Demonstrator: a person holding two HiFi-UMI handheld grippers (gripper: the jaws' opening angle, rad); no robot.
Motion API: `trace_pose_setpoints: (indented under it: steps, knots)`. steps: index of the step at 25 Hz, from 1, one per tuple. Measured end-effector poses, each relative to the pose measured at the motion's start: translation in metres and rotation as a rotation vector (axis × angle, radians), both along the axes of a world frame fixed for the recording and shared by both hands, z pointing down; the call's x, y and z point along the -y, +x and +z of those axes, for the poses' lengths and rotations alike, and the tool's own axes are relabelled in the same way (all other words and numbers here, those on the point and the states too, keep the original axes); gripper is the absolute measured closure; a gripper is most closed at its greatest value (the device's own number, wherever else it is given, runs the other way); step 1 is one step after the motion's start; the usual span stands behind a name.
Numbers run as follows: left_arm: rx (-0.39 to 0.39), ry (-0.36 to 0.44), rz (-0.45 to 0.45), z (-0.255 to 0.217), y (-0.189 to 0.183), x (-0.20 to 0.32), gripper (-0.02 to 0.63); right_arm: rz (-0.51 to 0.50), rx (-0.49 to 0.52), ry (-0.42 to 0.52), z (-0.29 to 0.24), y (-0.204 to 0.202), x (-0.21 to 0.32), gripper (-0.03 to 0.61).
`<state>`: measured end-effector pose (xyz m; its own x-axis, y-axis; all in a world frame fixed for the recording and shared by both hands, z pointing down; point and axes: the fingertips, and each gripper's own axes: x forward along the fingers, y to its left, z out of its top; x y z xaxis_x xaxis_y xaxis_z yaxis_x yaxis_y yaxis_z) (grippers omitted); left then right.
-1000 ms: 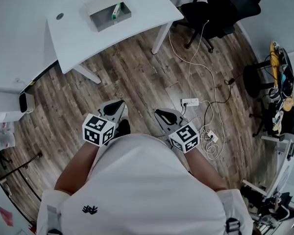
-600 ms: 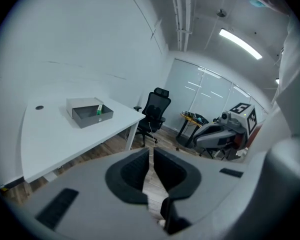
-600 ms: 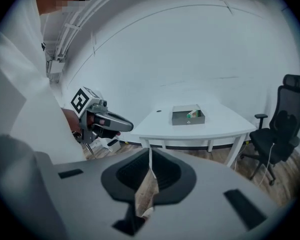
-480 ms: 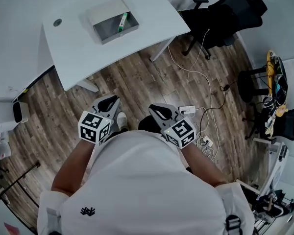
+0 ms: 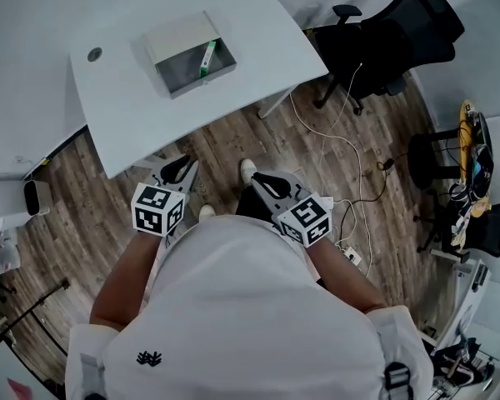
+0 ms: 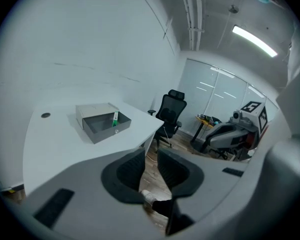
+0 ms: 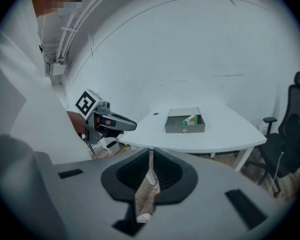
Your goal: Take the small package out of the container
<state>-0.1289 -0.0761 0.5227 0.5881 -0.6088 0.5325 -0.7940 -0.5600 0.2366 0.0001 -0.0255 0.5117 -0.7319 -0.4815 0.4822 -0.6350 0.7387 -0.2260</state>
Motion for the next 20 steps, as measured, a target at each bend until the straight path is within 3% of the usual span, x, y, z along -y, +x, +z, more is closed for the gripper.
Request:
trace_pose_setpoints:
  steps: [7, 10, 20]
  knots:
    - [0.078, 0.005, -0.095, 0.01, 0.013, 0.083, 0.514, -0.05, 0.018, 0.023, 0.0, 0.029, 0.077, 0.566]
    - [0.116, 0.006, -0.14, 0.015, 0.016, 0.122, 0.506, -0.065, 0.027, 0.019, 0.001, 0.045, 0.107, 0.535]
    - [0.246, -0.035, -0.259, 0.046, 0.011, 0.227, 0.477, -0.082, 0.054, -0.023, 0.013, 0.101, 0.16, 0.529]
